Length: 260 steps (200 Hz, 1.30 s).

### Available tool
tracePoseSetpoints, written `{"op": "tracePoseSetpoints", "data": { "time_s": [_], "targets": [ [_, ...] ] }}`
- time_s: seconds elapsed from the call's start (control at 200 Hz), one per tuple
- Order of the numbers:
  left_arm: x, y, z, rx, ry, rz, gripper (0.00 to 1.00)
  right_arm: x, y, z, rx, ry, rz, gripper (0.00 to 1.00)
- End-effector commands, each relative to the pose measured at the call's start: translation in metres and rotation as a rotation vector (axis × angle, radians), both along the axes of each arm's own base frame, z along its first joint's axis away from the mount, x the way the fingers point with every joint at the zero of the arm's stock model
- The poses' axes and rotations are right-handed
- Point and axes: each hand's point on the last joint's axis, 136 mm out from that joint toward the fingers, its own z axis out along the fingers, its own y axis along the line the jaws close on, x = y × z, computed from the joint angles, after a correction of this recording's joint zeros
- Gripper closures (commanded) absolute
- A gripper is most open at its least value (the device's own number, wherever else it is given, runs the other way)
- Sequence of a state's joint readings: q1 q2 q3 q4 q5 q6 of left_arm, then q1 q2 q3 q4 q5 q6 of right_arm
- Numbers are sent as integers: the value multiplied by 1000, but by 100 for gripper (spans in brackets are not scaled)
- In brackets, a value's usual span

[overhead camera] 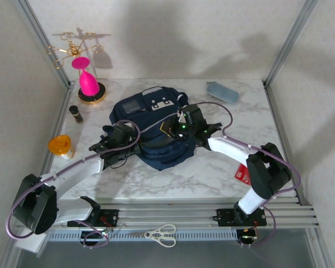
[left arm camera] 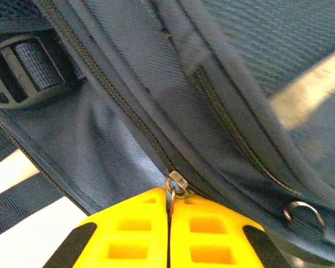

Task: Pack the student bag
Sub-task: Unzip the student bag at the center of the table.

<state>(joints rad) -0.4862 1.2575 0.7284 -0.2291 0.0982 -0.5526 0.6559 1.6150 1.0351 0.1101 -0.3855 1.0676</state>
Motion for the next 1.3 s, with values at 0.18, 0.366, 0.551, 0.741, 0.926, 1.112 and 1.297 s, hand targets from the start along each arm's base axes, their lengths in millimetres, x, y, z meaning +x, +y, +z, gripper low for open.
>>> {"op": "tracePoseSetpoints", "data": {
  "time_s": [0.18, 0.366, 0.551, 0.741, 0.926, 1.112, 1.297],
  "targets": [
    [14, 66, -17, 178, 29, 191, 100, 10, -23, 12, -79, -102, -41, 100],
    [11, 88, -10, 242, 16, 256, 100, 18, -37, 26, -32, -100, -72, 100],
    [10, 87, -4, 181, -9, 258, 100, 25, -49, 57, 28, -122, -101, 100],
    [17, 94, -7, 193, 3, 273, 100, 28, -50, 61, 17, -135, -83, 100],
    [22, 101, 17, 157, -63, 318, 100, 34, -67, 52, -36, -133, -93, 100],
    [18, 79, 1, 79, -35, 210, 100, 28, -43, 46, -26, -137, -18, 100],
    [27, 107, -3, 180, -24, 340, 100, 27, -36, 43, -61, -147, 2, 100]
  ]
}}
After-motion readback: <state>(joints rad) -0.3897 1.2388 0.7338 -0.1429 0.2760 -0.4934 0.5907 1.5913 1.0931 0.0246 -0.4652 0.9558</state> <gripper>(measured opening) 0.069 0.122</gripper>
